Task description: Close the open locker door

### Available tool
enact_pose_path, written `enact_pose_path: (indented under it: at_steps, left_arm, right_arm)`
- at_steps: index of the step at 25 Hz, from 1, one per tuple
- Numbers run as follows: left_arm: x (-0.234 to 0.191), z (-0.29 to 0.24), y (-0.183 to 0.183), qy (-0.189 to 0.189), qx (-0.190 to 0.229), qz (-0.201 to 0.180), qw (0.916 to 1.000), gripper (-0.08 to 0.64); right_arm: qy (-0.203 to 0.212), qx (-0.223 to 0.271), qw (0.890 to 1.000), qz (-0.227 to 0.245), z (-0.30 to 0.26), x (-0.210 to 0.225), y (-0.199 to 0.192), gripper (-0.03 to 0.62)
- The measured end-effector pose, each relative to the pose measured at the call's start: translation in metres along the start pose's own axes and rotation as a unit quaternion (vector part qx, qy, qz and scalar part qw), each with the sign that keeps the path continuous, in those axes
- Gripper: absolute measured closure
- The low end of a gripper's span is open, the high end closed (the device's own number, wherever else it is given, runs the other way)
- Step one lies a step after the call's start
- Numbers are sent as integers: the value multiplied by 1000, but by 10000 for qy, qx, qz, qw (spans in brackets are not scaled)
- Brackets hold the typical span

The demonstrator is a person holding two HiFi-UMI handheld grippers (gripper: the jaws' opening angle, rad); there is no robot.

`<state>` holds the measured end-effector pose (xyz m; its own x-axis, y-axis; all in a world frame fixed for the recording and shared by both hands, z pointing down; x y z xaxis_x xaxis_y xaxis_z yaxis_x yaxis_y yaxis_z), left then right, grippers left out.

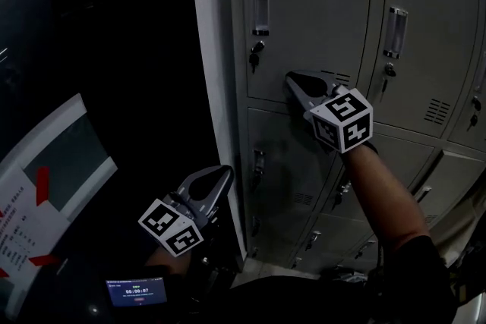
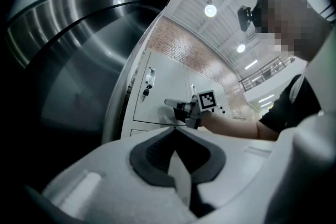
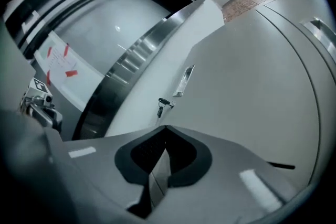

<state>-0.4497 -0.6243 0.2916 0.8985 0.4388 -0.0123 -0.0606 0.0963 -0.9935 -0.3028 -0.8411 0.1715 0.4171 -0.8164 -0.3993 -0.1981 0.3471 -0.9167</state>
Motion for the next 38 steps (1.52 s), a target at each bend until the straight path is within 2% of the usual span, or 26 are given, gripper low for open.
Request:
enact_pose_path:
  at_steps: [4, 12, 16, 19, 21, 26, 29, 32, 35, 38]
  left_arm:
    - [-6, -3, -1, -98, 21, 23, 9999, 559]
    - [-7, 3, -2, -183, 16, 30, 9998, 560]
    - [-9, 13, -3, -179, -20, 80, 9998, 560]
    - [-11, 21, -6, -232, -28, 151, 9996, 560]
    - [-12, 25, -11, -317, -50, 233, 9992, 560]
    - [-8, 25, -26, -599, -126, 464, 9970, 559]
    - [29, 17, -35, -678, -201, 509, 9962, 560]
    - [67, 14, -36, -788, -275, 444, 9955, 560]
    - [81, 38, -34, -839, -348, 380, 9951, 560]
    - [123, 58, -40, -803, -426, 416, 9950, 560]
  right_arm:
    - [-381, -315, 9988, -70, -9, 1, 0, 592]
    - [-866, -591, 9919, -716, -17, 12, 5, 592]
    - [-879, -659, 9906, -815, -17, 13, 3, 592]
    - [-695, -419, 9904, -1120, -1, 11, -5, 592]
    - [-559, -206, 9897, -1301, 26, 1, -12, 592]
    - [-404, 171, 9898, -1352, 115, -34, -27, 592]
    - [-471, 211, 9879, -1459, 190, -37, -43, 592]
    - [-730, 236, 9843, -1591, 268, -43, -59, 592]
    - [-942, 307, 9793, -1768, 313, -76, -67, 592]
    - [-980, 350, 9760, -1914, 369, -103, -77, 592]
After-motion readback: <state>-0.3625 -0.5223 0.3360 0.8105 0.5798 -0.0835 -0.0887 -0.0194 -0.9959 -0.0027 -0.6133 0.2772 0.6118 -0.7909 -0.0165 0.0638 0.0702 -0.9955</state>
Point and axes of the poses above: the fingertips, and each gripper's own axes: z backward along the fingers, x to its right, y out of its top, the point moved 8 cm from there along z, backward along the fingers, and after that the axes turned 10 degrees about -x, right-handed, at the moved point
